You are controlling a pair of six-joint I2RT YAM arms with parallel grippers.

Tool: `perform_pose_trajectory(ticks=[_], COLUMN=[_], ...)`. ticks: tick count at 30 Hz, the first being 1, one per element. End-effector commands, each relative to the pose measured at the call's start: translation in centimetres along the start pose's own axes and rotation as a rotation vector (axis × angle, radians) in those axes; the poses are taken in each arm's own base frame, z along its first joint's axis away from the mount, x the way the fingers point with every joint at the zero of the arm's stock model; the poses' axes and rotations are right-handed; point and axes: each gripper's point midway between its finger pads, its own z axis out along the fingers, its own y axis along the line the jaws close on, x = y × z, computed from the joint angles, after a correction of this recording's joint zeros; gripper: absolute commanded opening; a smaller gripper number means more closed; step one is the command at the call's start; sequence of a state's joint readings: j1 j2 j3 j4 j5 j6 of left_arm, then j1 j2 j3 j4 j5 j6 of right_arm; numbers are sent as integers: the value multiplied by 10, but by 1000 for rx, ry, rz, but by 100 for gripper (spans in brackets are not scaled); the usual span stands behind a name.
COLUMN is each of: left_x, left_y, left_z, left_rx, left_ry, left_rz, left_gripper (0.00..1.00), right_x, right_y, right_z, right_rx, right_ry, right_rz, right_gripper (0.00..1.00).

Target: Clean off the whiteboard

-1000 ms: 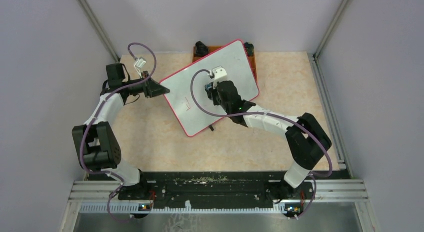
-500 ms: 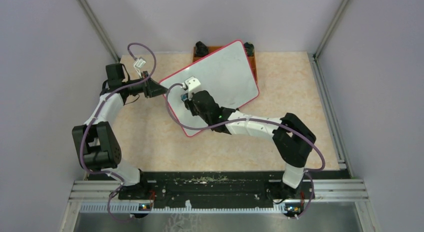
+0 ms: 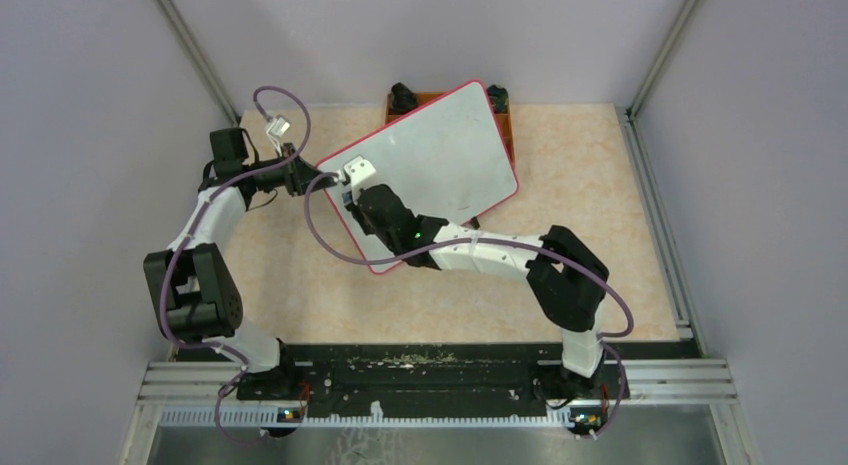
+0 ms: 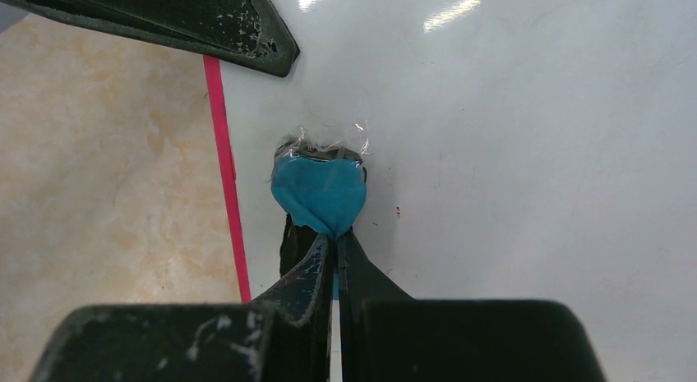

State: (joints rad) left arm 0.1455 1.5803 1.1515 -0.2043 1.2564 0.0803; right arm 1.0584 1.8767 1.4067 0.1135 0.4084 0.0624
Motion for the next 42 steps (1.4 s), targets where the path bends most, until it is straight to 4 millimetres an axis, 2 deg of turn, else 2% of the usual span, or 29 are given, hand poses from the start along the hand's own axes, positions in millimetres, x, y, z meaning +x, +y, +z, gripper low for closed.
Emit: perform_pose_trajectory(ticks=[1, 8, 10, 12, 14, 17, 20, 21, 26, 30, 32, 36, 39, 42], left_x=[-8, -10, -10, -10, -9, -9, -9, -9, -10, -10, -10, -9, -9, -10], left_y=[-19, -20, -20, -19, -18, -18, -18, -18, -19, -19, -19, -19, -20, -20], left_z=[6, 6, 6, 6, 7, 7, 8, 8, 8, 8, 8, 7, 8, 7], left_rx=[74, 76, 75, 77, 78, 82, 78, 76, 74, 75, 74, 73, 74, 74], left_ry=[0, -2, -2, -1, 0, 1, 1, 1, 1, 1, 2, 3, 3, 2], left_rz=[121, 122, 123, 120, 117, 113, 115, 116, 118, 120, 118, 122, 122, 126], left_gripper=[0, 0, 0, 0, 0, 0, 0, 0, 0, 0, 0, 0, 0, 0], right_x=[-1, 3, 9, 2, 3, 7, 2, 13, 18, 23, 26, 28, 24, 27], right_y=[-20, -113, -132, -140, -136, -117, -86, -67, -7, 21, 20, 2, -24, -67], right_z=[3, -26, -31, -40, -41, -37, -34, -27, -20, -16, -11, -7, -11, -15], right_rx=[54, 219, 243, 242, 217, 154, 84, 52, -52, -94, -78, -15, 38, 112], right_ry=[-28, -42, -36, -58, -61, -61, -92, -69, -62, -55, -45, -33, -34, -28], right_rz=[17, 72, 91, 113, 117, 133, 123, 105, 80, 75, 73, 53, 66, 82], right_gripper=[0, 0, 0, 0, 0, 0, 0, 0, 0, 0, 0, 0, 0, 0])
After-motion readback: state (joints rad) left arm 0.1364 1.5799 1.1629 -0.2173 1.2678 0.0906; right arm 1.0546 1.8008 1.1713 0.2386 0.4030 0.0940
